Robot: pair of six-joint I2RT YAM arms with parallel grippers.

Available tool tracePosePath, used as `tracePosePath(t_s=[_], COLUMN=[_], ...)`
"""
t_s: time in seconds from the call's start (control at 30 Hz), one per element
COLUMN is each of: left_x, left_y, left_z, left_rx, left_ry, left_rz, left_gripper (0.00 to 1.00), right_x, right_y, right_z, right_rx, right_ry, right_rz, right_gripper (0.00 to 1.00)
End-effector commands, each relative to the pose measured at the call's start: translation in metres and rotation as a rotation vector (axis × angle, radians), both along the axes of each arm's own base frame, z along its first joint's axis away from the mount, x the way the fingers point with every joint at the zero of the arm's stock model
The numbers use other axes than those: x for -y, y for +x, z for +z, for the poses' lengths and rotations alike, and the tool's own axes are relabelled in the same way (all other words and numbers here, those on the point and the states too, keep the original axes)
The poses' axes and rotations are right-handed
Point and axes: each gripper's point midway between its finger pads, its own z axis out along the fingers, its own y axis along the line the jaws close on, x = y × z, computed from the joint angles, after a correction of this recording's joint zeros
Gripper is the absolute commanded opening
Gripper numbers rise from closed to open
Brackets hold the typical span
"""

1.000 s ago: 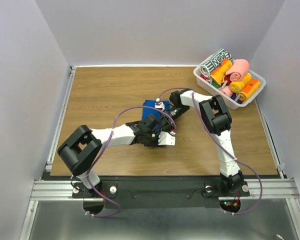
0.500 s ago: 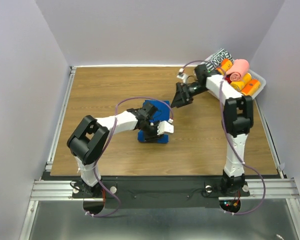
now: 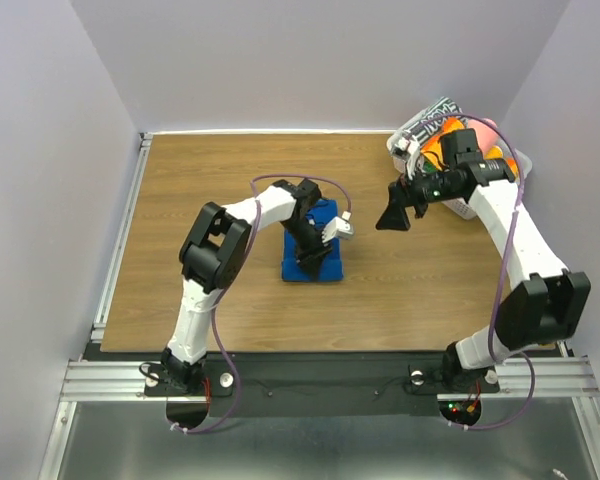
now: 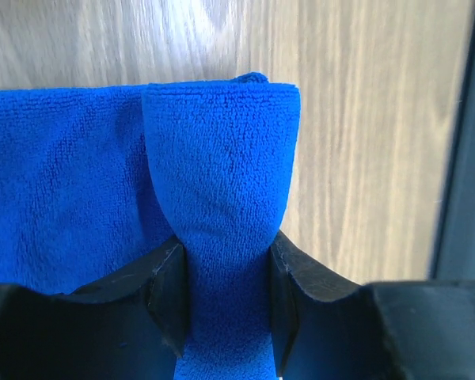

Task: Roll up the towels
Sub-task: Roll the towel

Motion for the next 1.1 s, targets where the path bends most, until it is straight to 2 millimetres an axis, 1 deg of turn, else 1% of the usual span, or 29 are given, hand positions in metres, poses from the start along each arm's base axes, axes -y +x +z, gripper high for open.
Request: tracePosePath(t_s=[0.0,0.03,0.07,0.1,0.13,0.17,0.2,0.23,0.27,0.3,0.33,0.37,0.4,0.43,0.47,0.5,0.53,0.57,0.6,0.63,0.67,0.7,0.73,0.77,0.9,1.07], left_x=[-0.03,-0.034,-0.033,-0.03,-0.032,-0.033,-0.033,-0.034,-0.035,-0.037,-0.038,-0.04,-0.042,-0.042,-0.042,-0.042,-0.041,-0.041,-0.04,-0.04,-0.039,-0.04,-0.04,-0.04,-0.038,-0.036], left_y=[-0.029,-0.029,-0.028,-0.022,-0.023,-0.02,-0.018,-0.017,-0.015,-0.015,-0.014,-0.014,-0.015,-0.015,-0.014,-0.013,-0.012,-0.012,-0.011,-0.01,-0.01,-0.01,-0.01,-0.01,-0.008,-0.006], left_z=[-0.066,-0.067,-0.069,-0.069,-0.074,-0.075,-0.077,-0.077,-0.078,-0.08,-0.08,-0.081,-0.082,-0.082,-0.082,-0.081,-0.081,-0.081,-0.08,-0.079,-0.079,-0.079,-0.079,-0.078,-0.076,-0.074], left_rx=[-0.202,-0.229,-0.243,-0.239,-0.263,-0.263,-0.26,-0.262,-0.262,-0.263,-0.266,-0.269,-0.269,-0.265,-0.262,-0.258,-0.257,-0.257,-0.255,-0.256,-0.253,-0.255,-0.254,-0.255,-0.249,-0.244], left_ry=[0.183,0.195,0.198,0.187,0.199,0.198,0.198,0.199,0.2,0.203,0.204,0.207,0.207,0.206,0.206,0.203,0.201,0.201,0.197,0.197,0.193,0.195,0.191,0.186,0.174,0.166], left_rz=[-0.085,-0.089,-0.086,-0.088,-0.084,-0.076,-0.077,-0.072,-0.067,-0.066,-0.063,-0.061,-0.063,-0.068,-0.07,-0.068,-0.067,-0.067,-0.065,-0.063,-0.064,-0.062,-0.063,-0.062,-0.065,-0.061], left_gripper=[0.48,0.48,0.48,0.48,0.48,0.48,0.48,0.48,0.48,0.49,0.49,0.5,0.5,0.5,0.5,0.5,0.5,0.5,0.51,0.51,0.51,0.51,0.51,0.52,0.52,0.52], right_x=[0.001,-0.017,-0.022,-0.024,-0.041,-0.049,-0.052,-0.064,-0.075,-0.077,-0.084,-0.103,-0.118,-0.125,-0.133,-0.144,-0.148,-0.155,-0.154,-0.155,-0.158,-0.152,-0.15,-0.151,-0.147,-0.131], right_y=[-0.016,-0.029,-0.032,-0.023,-0.038,-0.039,-0.033,-0.043,-0.039,-0.037,-0.037,-0.049,-0.054,-0.056,-0.055,-0.062,-0.064,-0.062,-0.062,-0.061,-0.056,-0.049,-0.047,-0.043,-0.043,-0.048], right_z=[-0.028,-0.027,-0.034,-0.037,-0.049,-0.054,-0.056,-0.068,-0.066,-0.071,-0.075,-0.08,-0.092,-0.095,-0.105,-0.109,-0.115,-0.116,-0.128,-0.134,-0.135,-0.138,-0.143,-0.141,-0.141,-0.16], right_rx=[0.1,0.144,0.167,0.24,0.256,0.281,0.336,0.351,0.412,0.462,0.5,0.539,0.588,0.615,0.636,0.655,0.659,0.677,0.67,0.675,0.694,0.71,0.716,0.73,0.741,0.721], right_ry=[-0.165,-0.193,-0.227,-0.285,-0.312,-0.335,-0.369,-0.387,-0.379,-0.414,-0.432,-0.441,-0.484,-0.493,-0.509,-0.511,-0.513,-0.499,-0.517,-0.526,-0.525,-0.565,-0.582,-0.579,-0.581,-0.623], right_rz=[0.05,0.1,0.107,0.086,0.14,0.154,0.149,0.194,0.202,0.205,0.216,0.273,0.315,0.334,0.352,0.383,0.394,0.393,0.4,0.4,0.385,0.355,0.343,0.319,0.3,0.291], right_gripper=[0.99,0.99,0.99,0.98,0.98,0.98,0.96,0.95,0.94,0.91,0.91,0.9,0.89,0.89,0.89,0.89,0.89,0.89,0.9,0.9,0.9,0.9,0.9,0.9,0.9,0.89])
